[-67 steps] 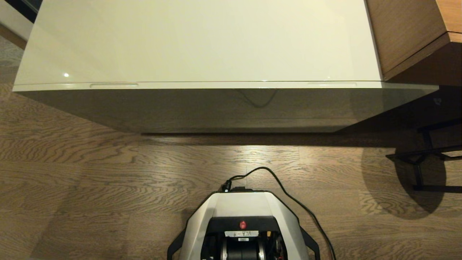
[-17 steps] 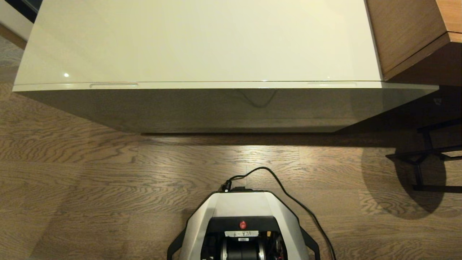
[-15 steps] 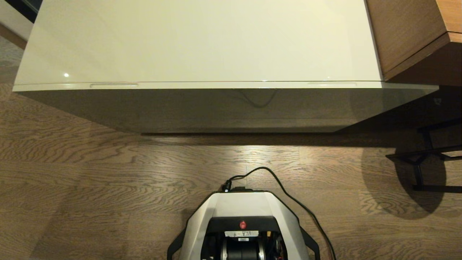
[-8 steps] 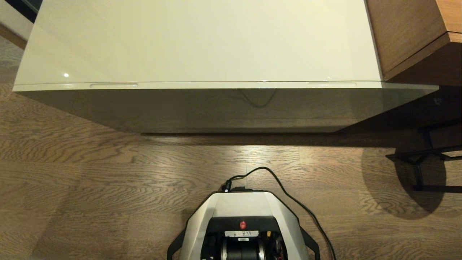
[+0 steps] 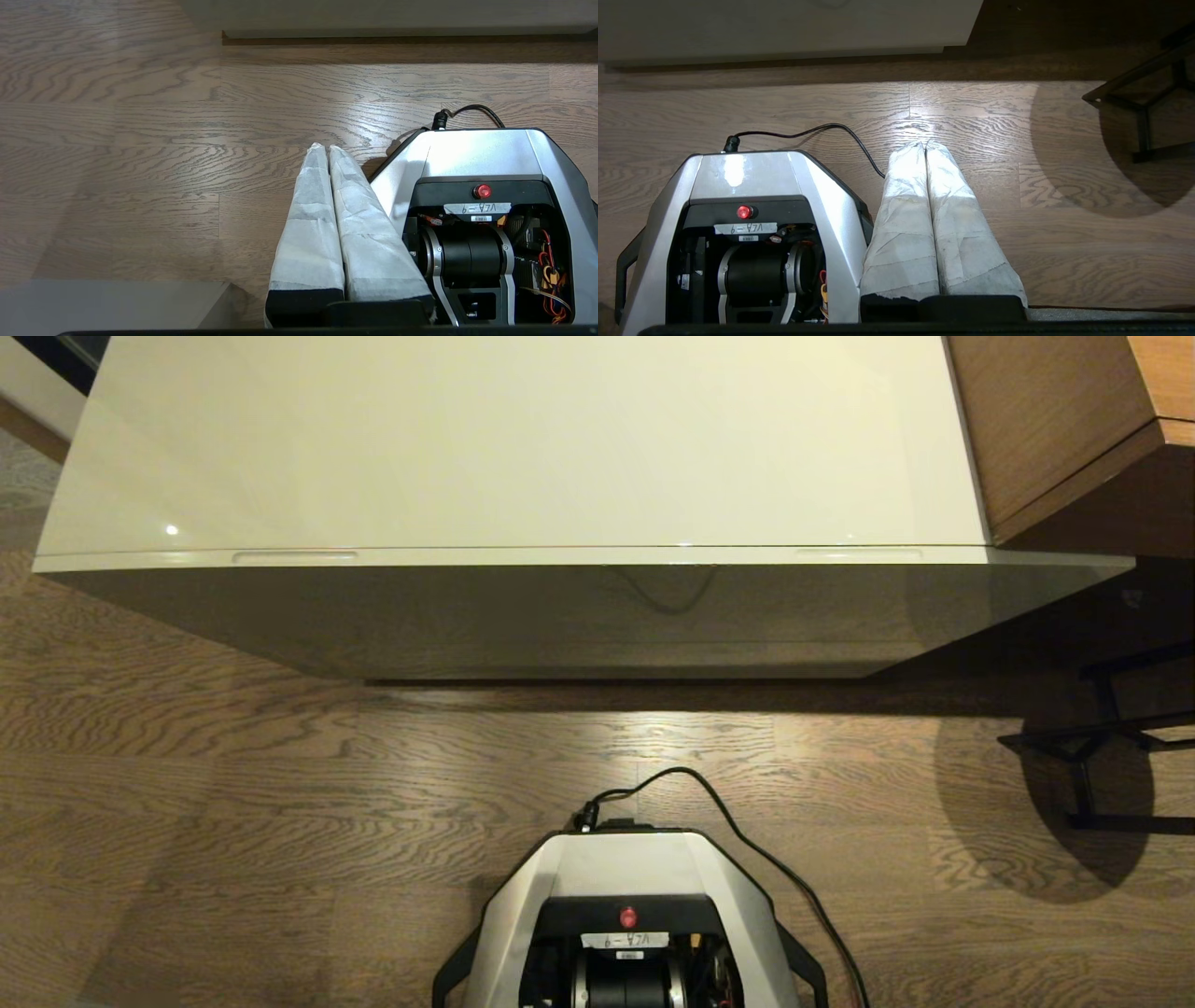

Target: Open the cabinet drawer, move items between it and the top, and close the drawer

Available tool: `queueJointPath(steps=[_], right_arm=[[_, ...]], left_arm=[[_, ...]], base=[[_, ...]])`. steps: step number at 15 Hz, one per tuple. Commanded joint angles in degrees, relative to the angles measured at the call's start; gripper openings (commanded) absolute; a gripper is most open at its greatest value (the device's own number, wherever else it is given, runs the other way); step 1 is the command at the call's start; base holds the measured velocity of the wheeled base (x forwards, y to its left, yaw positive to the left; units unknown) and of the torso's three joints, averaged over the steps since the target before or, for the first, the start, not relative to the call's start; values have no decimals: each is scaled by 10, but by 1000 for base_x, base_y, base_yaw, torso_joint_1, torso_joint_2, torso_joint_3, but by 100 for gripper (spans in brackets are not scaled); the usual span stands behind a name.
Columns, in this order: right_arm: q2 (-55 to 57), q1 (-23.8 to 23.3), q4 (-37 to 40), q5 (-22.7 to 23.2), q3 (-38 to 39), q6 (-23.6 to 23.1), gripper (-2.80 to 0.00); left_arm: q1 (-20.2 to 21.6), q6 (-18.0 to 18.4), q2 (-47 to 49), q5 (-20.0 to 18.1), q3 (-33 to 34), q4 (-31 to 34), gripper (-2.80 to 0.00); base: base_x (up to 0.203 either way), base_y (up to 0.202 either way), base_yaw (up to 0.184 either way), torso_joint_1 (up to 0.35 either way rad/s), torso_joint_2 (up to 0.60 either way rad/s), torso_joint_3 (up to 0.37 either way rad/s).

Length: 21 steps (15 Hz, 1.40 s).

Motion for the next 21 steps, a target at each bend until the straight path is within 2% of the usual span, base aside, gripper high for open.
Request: queueJointPath(steps=[1, 21], right_arm=[[0, 1, 0, 0, 1, 1, -280], [0, 1, 0, 0, 1, 0, -280]], left_arm=[[0, 0, 1, 0, 0, 0, -280], [1, 0, 1, 0, 0, 0, -280]], base=[[0, 0, 0, 0, 0, 0], [0, 0, 0, 0, 0, 0]])
